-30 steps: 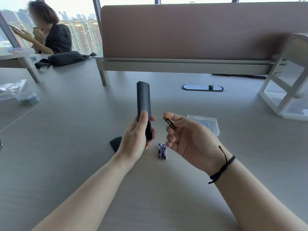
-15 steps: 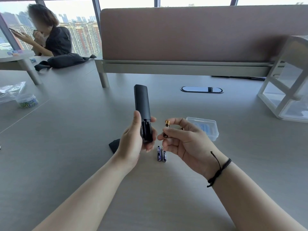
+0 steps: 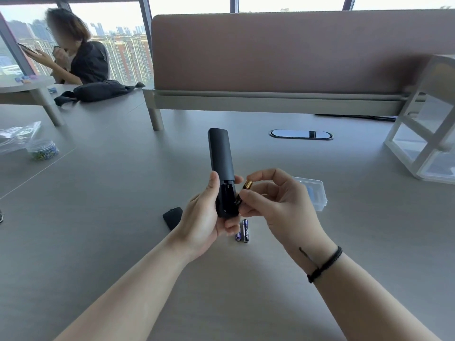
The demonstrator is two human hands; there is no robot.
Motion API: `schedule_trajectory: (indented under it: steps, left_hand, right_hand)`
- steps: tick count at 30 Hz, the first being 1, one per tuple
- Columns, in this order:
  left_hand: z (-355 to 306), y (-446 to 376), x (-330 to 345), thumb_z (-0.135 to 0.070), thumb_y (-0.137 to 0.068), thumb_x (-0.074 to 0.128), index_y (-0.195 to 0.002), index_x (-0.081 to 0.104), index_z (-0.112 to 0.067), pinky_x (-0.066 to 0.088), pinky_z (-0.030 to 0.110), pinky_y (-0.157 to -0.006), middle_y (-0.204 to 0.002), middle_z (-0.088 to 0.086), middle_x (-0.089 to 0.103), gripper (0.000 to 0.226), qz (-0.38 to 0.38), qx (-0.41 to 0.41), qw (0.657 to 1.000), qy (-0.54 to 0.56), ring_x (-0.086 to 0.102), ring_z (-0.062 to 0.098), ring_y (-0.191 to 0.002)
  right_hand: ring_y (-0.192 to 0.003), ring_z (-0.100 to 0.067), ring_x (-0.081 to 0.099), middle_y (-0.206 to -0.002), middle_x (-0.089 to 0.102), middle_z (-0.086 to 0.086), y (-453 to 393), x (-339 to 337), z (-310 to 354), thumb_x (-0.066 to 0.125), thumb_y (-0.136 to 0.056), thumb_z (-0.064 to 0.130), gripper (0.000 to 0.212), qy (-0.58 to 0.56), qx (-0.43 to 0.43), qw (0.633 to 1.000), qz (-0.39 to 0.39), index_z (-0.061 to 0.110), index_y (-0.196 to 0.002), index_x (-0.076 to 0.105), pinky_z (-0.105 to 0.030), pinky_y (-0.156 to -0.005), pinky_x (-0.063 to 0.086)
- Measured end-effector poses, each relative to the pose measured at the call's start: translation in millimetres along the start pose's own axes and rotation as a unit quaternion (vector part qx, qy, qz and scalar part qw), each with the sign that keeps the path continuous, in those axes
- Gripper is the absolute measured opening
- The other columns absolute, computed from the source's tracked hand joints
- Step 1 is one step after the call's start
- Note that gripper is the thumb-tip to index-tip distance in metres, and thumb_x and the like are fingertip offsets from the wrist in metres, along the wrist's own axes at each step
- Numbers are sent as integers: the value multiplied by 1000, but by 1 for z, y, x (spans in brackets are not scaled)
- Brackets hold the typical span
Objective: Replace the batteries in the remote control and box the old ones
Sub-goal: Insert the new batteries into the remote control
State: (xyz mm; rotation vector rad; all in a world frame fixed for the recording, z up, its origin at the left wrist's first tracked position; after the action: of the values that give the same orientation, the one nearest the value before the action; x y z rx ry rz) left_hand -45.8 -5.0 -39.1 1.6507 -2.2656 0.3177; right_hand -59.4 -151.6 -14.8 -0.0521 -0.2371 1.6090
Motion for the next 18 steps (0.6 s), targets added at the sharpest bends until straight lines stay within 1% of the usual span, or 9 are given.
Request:
schedule_trajectory:
  steps: [3, 4, 6, 7, 9, 10, 12, 15, 18]
  left_hand:
    - [2, 0, 2, -60, -92, 32, -116, 58, -11, 34, 30, -50, -66, 8, 51, 60, 14, -12, 1000, -5, 35, 20, -51]
    - [2, 0, 2, -60, -93, 32, -113, 59, -11, 35, 30, -50, -66, 8, 50, 59, 15, -11, 1000, -6, 35, 20, -51]
    - [2, 1, 3, -60, -92, 33, -105, 60, -8, 35, 31, -50, -70, 12, 45, 59, 17, -7, 1000, -13, 36, 21, -50]
    - [2, 1, 3, -61, -91, 34, -103, 58, -5, 35, 31, -50, -75, 14, 42, 62, 18, -6, 1000, -17, 36, 21, -51]
    - [2, 1, 3, -65, -88, 38, -105, 55, -5, 36, 31, -50, -86, 19, 40, 65, 20, -2, 1000, -24, 36, 21, -53]
    - [2, 1, 2, -67, -86, 40, -106, 55, -5, 36, 31, -50, -89, 19, 39, 67, 22, -1, 999, -26, 36, 21, -54]
    - [3, 1, 1, -71, -82, 42, -100, 58, -6, 35, 30, -51, -87, 18, 39, 69, 25, -11, 999, -33, 36, 21, -54]
    - [4, 3, 1, -75, -80, 41, -95, 58, -6, 35, 28, -52, -85, 17, 45, 73, 27, -41, 997, -52, 36, 19, -52]
    - [1, 3, 2, -72, -81, 38, -98, 58, -7, 31, 26, -48, -73, 9, 51, 71, 18, -41, 999, -29, 35, 15, -47]
  right_hand:
    - [-56, -25, 69, -73, 75, -7, 5, 4, -4, 75, -82, -3, 23, 101, -67, 993, 1, 17, -87, 65, -40, -57, 59]
    - [-56, -26, 69, -75, 76, -4, 7, 6, -6, 76, -82, -1, 23, 134, -84, 987, 0, 19, -87, 65, -38, -56, 58]
    - [-54, -21, 68, -76, 75, 4, 8, 7, -7, 77, -82, 4, 23, 184, -110, 977, -4, 22, -89, 65, -28, -51, 56]
    - [-53, -17, 67, -76, 75, 6, 9, 8, -8, 77, -82, 5, 22, 194, -117, 974, -6, 22, -89, 65, -24, -51, 55]
    - [-54, -11, 68, -78, 74, 10, 10, 7, -9, 78, -82, 8, 21, 206, -127, 970, -11, 23, -90, 66, -22, -54, 55]
    - [-56, -10, 68, -78, 74, 11, 10, 7, -9, 79, -81, 9, 20, 217, -132, 967, -12, 23, -89, 67, -23, -56, 56]
    - [-60, -10, 67, -80, 74, 9, 10, 8, -10, 80, -80, 12, 18, 252, -147, 956, -5, 22, -92, 71, -22, -59, 54]
    - [-63, -7, 57, -85, 65, 9, 8, 9, -13, 84, -76, 16, 25, 283, -151, 947, 6, 23, -98, 75, -13, -60, 42]
    - [-68, -3, 48, -88, 51, 11, 6, 5, -12, 86, -73, 25, 37, 274, -131, 953, 10, 35, -106, 75, -14, -62, 40]
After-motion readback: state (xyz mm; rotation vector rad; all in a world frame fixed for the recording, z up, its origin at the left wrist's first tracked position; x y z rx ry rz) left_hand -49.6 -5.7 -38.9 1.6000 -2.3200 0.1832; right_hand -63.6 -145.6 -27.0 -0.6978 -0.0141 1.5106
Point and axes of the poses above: each hand's wrist, its own y-axis away from the middle knuckle, its own x-axis out of the palm, z = x × y, the point moved 1 cm from there along -y, towards the middle knuckle
